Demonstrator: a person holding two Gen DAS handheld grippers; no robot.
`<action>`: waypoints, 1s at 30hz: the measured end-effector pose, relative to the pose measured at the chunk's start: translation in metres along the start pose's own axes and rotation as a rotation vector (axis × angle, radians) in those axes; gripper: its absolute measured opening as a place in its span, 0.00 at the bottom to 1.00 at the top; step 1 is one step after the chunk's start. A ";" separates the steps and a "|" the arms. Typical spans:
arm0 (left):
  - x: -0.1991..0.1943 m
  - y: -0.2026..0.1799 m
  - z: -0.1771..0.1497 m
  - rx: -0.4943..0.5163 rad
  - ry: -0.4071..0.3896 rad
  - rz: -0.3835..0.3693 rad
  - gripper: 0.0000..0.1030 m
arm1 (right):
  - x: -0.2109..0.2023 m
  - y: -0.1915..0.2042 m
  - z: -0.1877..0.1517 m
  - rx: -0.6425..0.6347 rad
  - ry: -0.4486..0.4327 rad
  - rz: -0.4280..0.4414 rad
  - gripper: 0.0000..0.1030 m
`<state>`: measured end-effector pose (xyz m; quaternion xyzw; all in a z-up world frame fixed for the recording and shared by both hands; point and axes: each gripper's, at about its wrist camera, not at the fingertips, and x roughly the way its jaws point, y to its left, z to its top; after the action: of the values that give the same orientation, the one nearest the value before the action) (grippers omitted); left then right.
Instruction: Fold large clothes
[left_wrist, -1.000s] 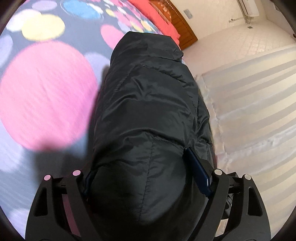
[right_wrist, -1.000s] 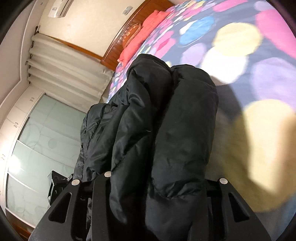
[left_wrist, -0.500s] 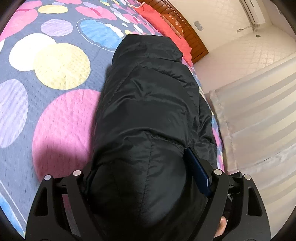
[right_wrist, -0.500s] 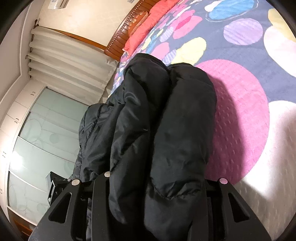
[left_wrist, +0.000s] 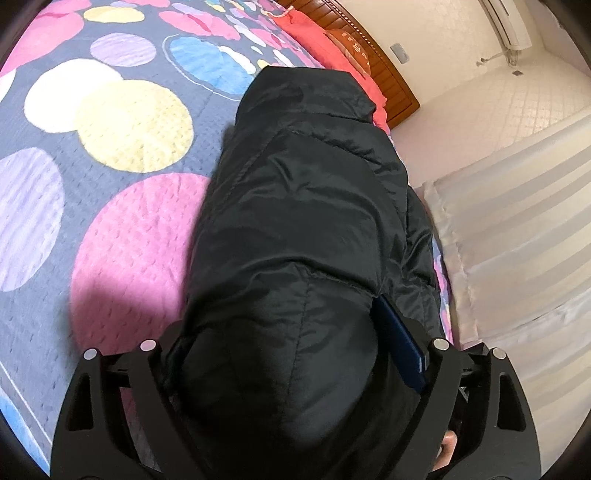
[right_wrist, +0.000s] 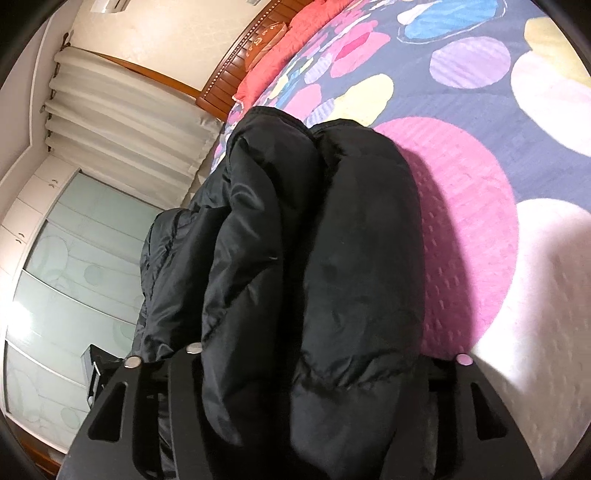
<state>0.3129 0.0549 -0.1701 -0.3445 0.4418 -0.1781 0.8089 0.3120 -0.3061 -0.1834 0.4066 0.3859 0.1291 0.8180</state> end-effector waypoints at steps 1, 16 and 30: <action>-0.003 0.002 0.000 -0.009 0.000 -0.006 0.86 | -0.002 0.001 -0.001 -0.006 -0.001 -0.008 0.62; -0.043 0.033 -0.060 -0.074 0.049 -0.121 0.94 | -0.047 -0.014 -0.050 0.048 0.044 0.011 0.74; -0.047 0.022 -0.069 0.010 0.023 -0.063 0.72 | -0.055 -0.024 -0.068 0.063 0.066 0.065 0.33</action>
<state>0.2292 0.0709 -0.1831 -0.3521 0.4391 -0.2098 0.7995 0.2231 -0.3115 -0.1981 0.4403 0.4029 0.1567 0.7869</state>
